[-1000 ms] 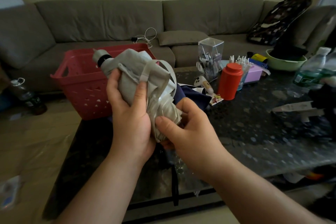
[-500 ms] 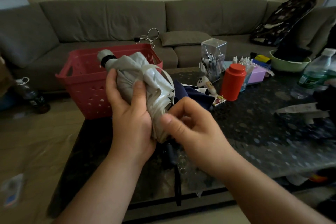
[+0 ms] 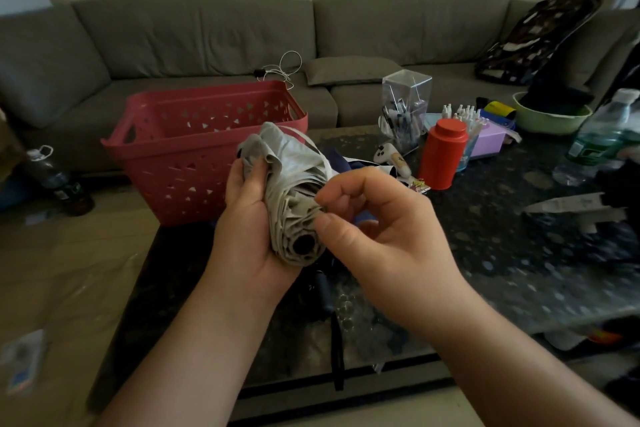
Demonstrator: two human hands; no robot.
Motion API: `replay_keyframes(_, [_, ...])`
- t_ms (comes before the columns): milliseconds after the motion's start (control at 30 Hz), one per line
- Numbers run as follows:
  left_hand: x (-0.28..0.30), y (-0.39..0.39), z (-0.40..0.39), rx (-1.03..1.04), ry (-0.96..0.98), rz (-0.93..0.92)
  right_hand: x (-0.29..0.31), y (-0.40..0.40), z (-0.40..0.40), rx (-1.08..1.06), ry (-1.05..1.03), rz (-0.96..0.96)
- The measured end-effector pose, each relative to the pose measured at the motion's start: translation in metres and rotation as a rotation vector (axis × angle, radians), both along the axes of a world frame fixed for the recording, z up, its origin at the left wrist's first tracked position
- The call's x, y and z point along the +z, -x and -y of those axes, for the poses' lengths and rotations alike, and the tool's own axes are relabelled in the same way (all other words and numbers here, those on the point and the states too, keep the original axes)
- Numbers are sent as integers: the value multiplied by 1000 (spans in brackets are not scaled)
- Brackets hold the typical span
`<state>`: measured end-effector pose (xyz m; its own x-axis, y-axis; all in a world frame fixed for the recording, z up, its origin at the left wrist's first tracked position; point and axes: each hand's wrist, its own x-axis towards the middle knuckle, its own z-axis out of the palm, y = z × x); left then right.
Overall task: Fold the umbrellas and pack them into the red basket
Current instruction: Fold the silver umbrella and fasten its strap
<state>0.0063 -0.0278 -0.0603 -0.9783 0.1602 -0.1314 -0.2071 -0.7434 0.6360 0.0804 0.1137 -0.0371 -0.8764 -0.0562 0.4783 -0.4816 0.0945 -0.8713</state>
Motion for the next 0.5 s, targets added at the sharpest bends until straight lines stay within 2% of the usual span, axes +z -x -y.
replay_keyframes(67, [-4, 4, 3, -93, -43, 2, 0, 0, -1, -21, -55, -16])
replay_keyframes(300, [-14, 10, 5, -168, -101, 15, 2, -1, 0, 25, -191, 64])
replay_keyframes(500, [-10, 4, 1, -183, -107, -26, 6, -3, 0, -46, -255, -35])
